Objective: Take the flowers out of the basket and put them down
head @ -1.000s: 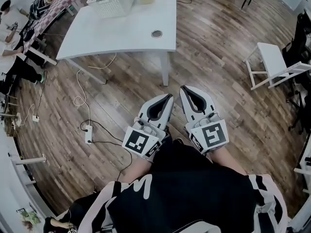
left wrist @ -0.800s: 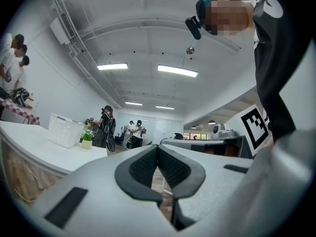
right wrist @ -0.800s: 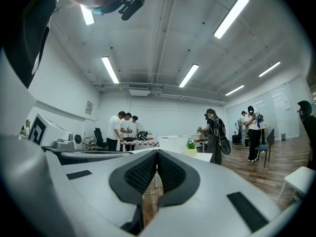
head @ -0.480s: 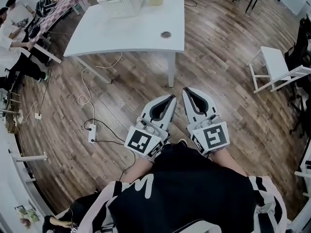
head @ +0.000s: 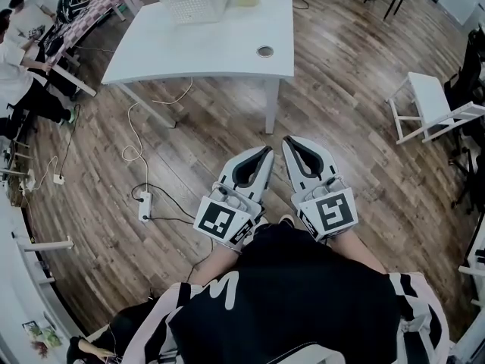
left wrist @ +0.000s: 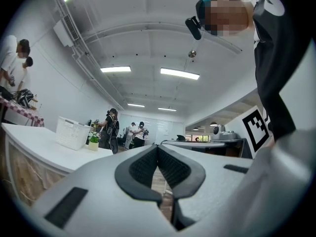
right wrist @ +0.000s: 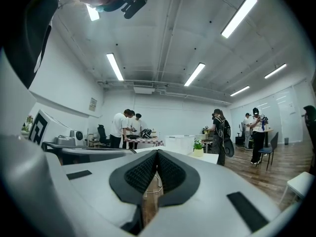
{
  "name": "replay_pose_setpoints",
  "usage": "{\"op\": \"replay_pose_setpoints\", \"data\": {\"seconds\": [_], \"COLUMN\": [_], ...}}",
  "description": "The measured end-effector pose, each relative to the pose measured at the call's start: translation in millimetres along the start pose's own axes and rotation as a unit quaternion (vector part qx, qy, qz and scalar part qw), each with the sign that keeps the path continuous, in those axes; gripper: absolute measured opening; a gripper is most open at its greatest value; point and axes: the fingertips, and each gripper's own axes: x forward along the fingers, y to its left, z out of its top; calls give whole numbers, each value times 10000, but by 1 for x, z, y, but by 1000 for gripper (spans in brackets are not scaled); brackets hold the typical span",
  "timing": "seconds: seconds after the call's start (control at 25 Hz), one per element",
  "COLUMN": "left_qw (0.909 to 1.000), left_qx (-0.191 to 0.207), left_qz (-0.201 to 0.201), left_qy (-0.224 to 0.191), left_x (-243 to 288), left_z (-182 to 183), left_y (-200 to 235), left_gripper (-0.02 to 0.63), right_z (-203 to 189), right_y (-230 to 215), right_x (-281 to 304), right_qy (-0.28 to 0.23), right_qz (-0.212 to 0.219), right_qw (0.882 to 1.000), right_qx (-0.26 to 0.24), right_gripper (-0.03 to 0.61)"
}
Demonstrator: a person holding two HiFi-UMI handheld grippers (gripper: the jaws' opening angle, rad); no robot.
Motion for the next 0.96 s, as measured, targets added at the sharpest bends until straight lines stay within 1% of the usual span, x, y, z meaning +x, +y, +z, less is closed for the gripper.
{"op": "replay_pose_setpoints", "data": {"seconds": [0.32, 0.72, 0.96], "left_qw": [10000, 10000, 10000], "left_qx": [-8, 15, 12], "left_qz": [26, 24, 57], "left_qy": [-14, -27, -37], "left_x": [-6, -8, -8], "left_z": [1, 1, 3], "left_y": [1, -4, 2], "left_gripper": [5, 5, 5], "right_z": [1, 4, 5], "right_y": [11, 13, 11], "right_x": [0, -3, 1], "right_qy": [27, -23, -17], "right_qz": [96, 119, 101], "right_qw": [9999, 9998, 9999], "right_qx": [-72, -138, -131], "right_gripper": [17, 17, 17]}}
